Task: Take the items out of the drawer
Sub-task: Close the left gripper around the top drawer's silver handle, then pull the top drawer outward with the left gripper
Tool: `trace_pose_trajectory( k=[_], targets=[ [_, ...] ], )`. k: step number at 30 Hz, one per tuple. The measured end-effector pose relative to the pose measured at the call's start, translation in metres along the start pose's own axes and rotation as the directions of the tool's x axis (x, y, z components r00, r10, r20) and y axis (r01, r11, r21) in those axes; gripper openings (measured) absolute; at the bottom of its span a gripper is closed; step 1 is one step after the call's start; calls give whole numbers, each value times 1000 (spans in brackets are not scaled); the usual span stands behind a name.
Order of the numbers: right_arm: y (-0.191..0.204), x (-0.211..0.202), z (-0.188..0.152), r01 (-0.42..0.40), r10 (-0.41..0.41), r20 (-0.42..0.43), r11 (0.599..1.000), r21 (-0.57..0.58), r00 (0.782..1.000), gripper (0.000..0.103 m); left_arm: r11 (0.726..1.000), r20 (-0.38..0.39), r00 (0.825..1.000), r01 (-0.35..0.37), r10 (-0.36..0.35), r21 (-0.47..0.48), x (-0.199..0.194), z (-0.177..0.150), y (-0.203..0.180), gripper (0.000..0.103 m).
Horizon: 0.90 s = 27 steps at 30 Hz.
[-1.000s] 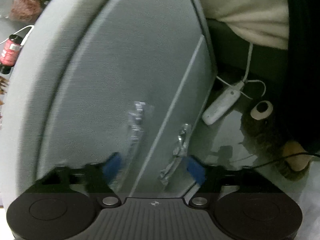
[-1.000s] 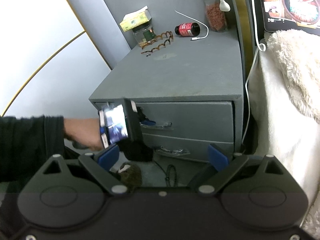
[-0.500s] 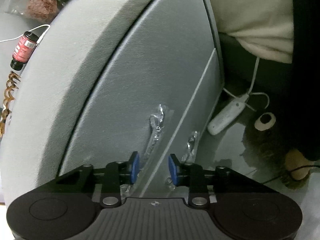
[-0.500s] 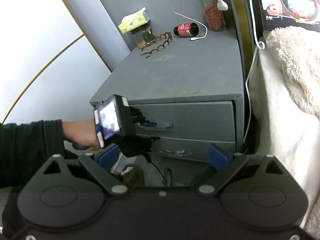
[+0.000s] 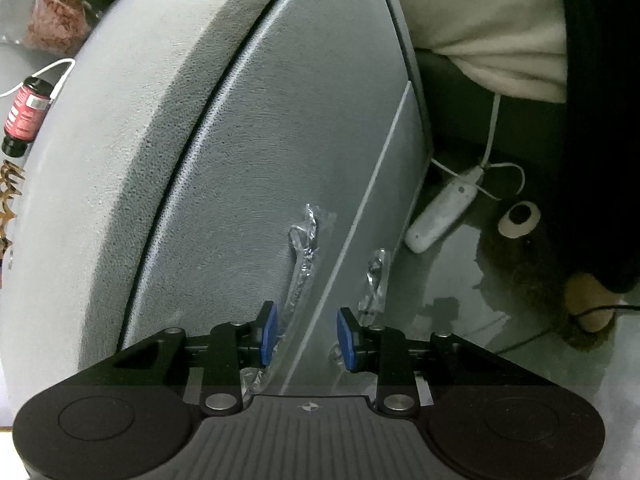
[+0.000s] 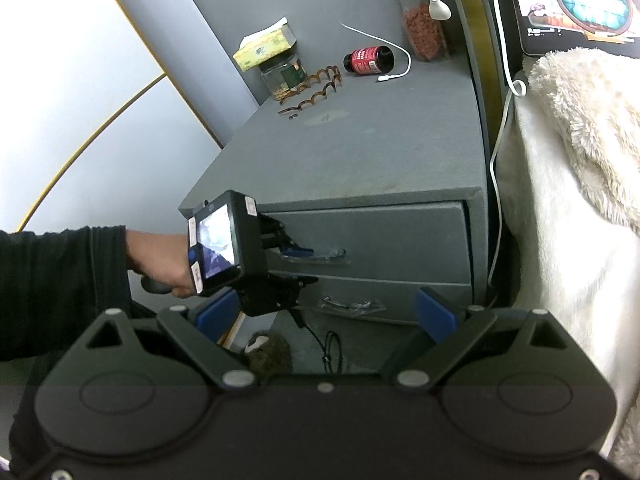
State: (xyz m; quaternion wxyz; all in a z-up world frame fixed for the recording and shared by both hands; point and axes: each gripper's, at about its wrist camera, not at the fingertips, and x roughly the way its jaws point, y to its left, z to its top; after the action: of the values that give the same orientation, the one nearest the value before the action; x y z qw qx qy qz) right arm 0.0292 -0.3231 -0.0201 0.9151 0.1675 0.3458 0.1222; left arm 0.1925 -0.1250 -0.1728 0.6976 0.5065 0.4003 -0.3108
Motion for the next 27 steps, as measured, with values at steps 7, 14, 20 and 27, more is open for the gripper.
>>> trace_pose_trajectory(
  k=[7, 14, 20, 27],
  targets=[
    [-2, -1, -1, -6, 6, 7, 1000, 10, 1000, 95, 998, 9, 1000, 10, -11, 67, -16, 22, -11, 26],
    [-3, -2, -2, -12, 12, 11, 1000, 19, 1000, 95, 997, 33, 999, 10, -8, -70, -39, 23, -33, 26],
    [-4, -1, -1, -12, 12, 10, 1000, 22, 1000, 95, 943, 126, 991, 85, -47, -321, -91, 25, -22, 51],
    [0, 1, -1, 4, -5, 1, 1000, 6, 1000, 95, 701, 340, 940, 220, 35, -679, -172, 9, 30, 100]
  ],
)
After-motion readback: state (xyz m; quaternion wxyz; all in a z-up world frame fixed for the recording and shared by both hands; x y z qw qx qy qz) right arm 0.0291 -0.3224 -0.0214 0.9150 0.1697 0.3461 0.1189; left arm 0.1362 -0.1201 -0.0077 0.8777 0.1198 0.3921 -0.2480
